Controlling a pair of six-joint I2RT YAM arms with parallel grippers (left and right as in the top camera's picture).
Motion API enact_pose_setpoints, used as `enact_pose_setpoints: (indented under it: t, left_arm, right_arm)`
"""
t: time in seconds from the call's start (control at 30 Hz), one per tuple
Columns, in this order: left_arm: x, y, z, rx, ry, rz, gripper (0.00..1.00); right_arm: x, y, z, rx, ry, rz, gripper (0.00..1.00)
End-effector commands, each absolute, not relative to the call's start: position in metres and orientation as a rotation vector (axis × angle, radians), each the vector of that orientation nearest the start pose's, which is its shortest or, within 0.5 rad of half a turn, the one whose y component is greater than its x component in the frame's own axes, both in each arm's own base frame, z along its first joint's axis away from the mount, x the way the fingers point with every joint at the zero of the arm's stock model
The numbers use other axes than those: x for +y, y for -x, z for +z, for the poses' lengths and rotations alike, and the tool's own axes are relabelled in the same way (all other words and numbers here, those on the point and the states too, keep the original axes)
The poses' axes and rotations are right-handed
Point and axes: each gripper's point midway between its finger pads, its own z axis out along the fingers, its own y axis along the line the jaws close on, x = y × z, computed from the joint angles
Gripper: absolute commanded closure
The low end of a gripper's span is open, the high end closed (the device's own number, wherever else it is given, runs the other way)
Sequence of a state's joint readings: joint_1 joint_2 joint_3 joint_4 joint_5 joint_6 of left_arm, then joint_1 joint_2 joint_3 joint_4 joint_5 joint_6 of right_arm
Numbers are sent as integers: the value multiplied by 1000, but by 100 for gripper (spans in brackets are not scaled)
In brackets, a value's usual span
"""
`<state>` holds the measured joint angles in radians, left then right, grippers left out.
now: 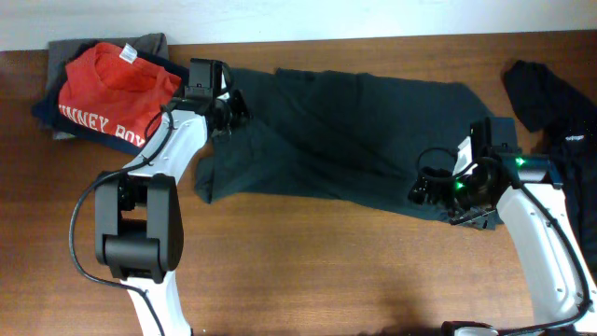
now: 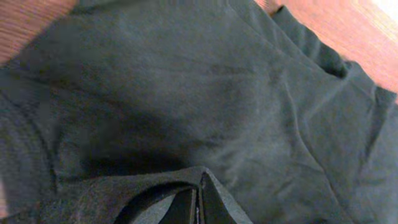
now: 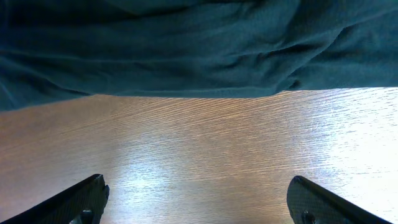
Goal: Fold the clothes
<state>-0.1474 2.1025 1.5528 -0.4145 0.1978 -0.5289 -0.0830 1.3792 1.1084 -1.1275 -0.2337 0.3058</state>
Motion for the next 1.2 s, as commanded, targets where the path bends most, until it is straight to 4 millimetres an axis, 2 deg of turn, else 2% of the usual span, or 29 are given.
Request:
enact_pose_setpoints:
  t: [0.0, 0.03, 0.1, 0.13, 0.23, 0.27, 0.4, 0.6, 0.73, 0.8, 0.87, 0.93, 1.0, 1.1, 1.17]
  left_arm:
    - [-93, -533, 64, 2516, 462, -393, 91]
    - [-91, -534, 62, 2516, 467, -379, 90]
    - [-90, -534, 57, 2524, 467, -367, 79]
    - [-90, -533, 52, 2533, 469, -364, 68]
    - [-90, -532, 42, 2554, 452, -352, 7]
    - [-90, -531, 39, 2563, 437, -347, 4]
    - [-93, -518, 42, 2625, 389, -354, 2]
    - [-87, -483, 78, 2714, 414, -325, 2]
    - [-82, -450, 105, 2774, 428, -306, 1]
    - [-80, -431, 113, 2825, 439, -289, 1]
    - [-77, -406, 114, 2908, 456, -259, 1]
    - [-76, -391, 109, 2968, 465, -237, 4]
    - [-76, -378, 103, 3023, 443, -216, 8]
    - [-80, -365, 94, 3079, 391, -200, 10]
    - [-86, -356, 88, 3110, 372, -215, 23]
  right_arm:
    - [19, -265, 124, 2934, -517, 363, 4]
    - [19, -265, 124, 2933, -516, 363, 4]
    - [19, -266, 124, 2930, -516, 363, 4]
    - [19, -266, 124, 2930, -516, 363, 4]
    - [19, -266, 124, 2931, -516, 363, 4]
    - [19, -266, 124, 2931, -516, 364, 4]
    - [20, -266, 124, 2929, -522, 369, 4]
    - [21, -272, 126, 2902, -544, 390, 4]
    - [26, -274, 127, 2891, -535, 437, 4]
    - [30, -275, 129, 2886, -529, 470, 4]
    - [36, -277, 131, 2877, -514, 515, 4]
    - [41, -280, 132, 2868, -490, 531, 5]
    - [48, -283, 133, 2863, -447, 540, 11]
    - [60, -287, 131, 2863, -382, 546, 30]
    - [65, -290, 127, 2871, -350, 529, 42]
